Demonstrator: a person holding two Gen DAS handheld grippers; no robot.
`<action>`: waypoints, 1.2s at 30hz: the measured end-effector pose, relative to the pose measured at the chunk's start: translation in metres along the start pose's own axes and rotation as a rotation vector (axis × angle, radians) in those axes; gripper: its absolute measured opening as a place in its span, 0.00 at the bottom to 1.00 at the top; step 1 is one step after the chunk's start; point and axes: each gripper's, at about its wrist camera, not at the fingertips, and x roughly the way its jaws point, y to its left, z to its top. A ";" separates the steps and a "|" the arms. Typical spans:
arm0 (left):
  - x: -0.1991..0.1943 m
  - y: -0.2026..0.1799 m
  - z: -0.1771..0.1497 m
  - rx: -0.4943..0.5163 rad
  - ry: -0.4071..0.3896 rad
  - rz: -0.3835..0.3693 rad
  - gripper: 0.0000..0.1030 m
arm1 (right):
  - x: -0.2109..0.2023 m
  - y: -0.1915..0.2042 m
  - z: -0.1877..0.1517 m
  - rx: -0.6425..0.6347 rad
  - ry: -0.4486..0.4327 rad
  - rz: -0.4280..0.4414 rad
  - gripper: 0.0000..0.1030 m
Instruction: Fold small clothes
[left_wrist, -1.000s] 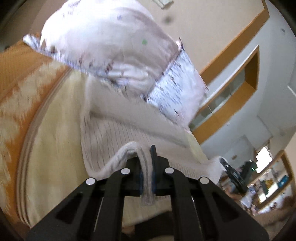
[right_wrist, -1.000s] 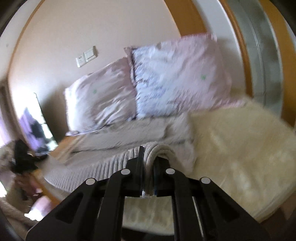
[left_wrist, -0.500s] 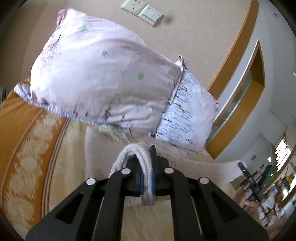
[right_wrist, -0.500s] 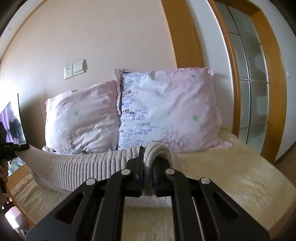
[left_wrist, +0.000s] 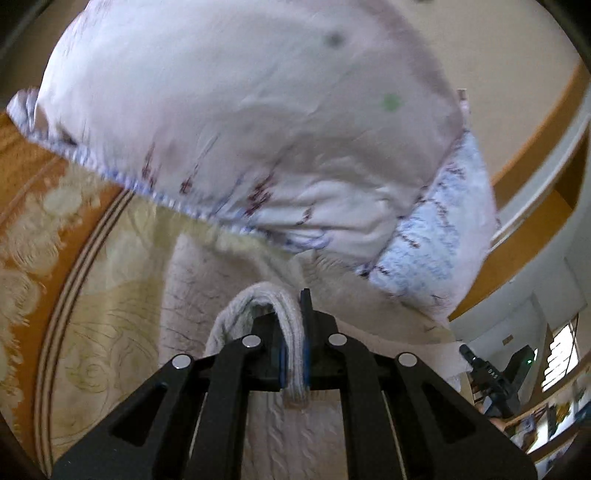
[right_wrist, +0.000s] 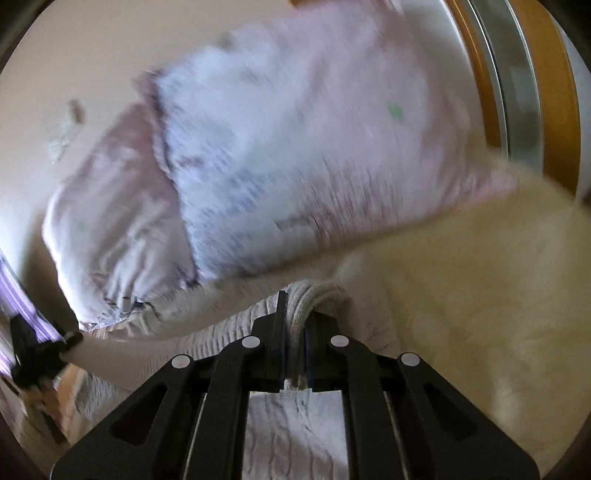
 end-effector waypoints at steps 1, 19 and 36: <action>0.006 0.003 0.002 -0.016 0.007 0.000 0.06 | 0.006 -0.002 0.001 0.011 0.008 -0.001 0.07; -0.010 0.018 0.027 -0.148 -0.077 0.011 0.46 | -0.016 -0.007 0.025 0.108 -0.081 0.059 0.56; -0.027 0.014 -0.040 0.076 0.102 0.145 0.39 | -0.020 -0.030 -0.037 -0.090 0.126 -0.039 0.32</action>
